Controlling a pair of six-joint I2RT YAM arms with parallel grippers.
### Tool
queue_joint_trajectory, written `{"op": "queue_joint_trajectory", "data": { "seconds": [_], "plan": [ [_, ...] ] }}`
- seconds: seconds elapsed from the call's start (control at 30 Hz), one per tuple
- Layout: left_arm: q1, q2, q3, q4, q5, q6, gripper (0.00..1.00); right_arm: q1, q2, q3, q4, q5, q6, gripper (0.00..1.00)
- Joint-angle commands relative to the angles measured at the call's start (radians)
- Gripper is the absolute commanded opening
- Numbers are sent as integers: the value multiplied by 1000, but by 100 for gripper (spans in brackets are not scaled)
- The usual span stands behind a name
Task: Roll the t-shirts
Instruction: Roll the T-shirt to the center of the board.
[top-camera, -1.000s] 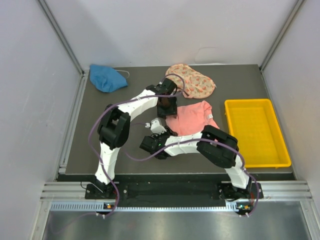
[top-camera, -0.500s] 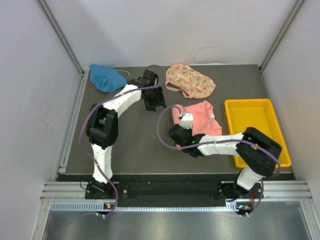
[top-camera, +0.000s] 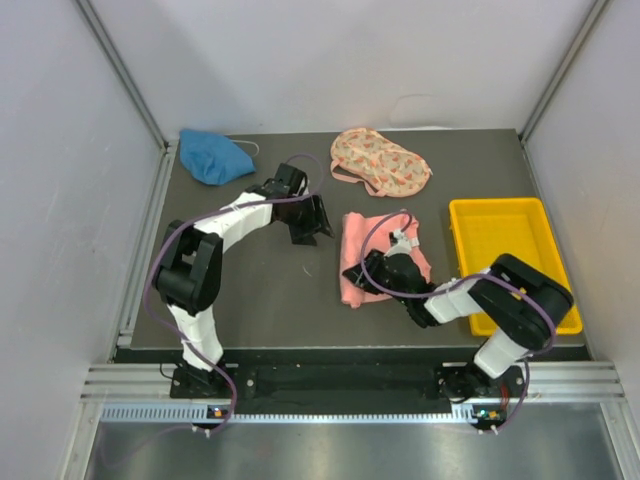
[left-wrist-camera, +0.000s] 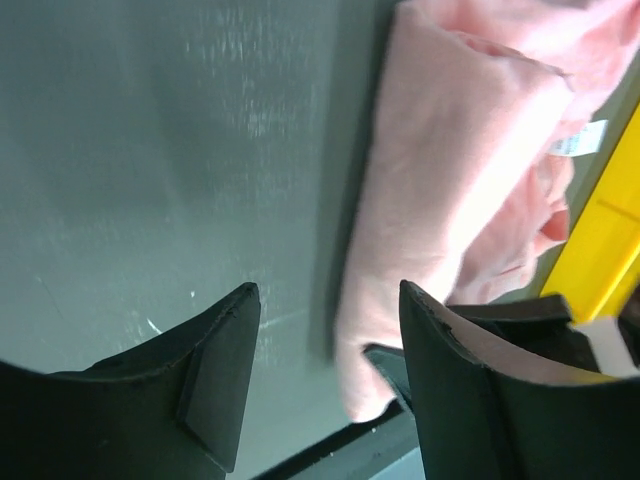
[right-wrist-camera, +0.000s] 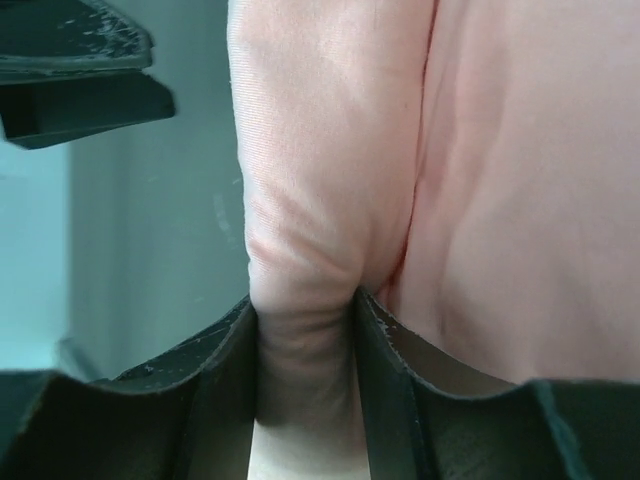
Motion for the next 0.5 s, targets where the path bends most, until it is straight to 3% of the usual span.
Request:
{"op": "queue_joint_trajectory", "data": {
  "seconds": [0.0,0.17,0.47],
  "plan": [
    [-1,-111,-74,116,49,-36,62,8,181,-35,347,-301,126,38],
    [-1,-167,-145,124,48,-33,58,8,359,-61,631,-368,249,33],
    [-3,-161,-208,206,92,-48,50,8,407,-90,627,-341,281,33]
  ]
}}
